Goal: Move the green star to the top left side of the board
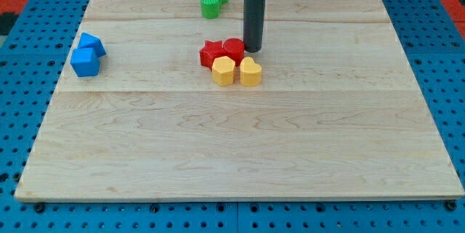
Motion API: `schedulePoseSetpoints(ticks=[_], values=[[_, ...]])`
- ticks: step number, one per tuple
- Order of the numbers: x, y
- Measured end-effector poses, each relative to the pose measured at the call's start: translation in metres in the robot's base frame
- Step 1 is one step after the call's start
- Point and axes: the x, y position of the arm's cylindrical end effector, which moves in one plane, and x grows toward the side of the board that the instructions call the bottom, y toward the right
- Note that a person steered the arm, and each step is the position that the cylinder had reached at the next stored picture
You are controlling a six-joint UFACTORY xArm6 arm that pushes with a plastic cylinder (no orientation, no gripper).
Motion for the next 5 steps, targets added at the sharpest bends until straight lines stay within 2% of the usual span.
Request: schedulePoseSetpoints(ticks=[1, 2, 4, 5], values=[[-0.005, 0.017], [-0.055, 0.038], [-0.142, -0.002], [-0.162, -0.015]])
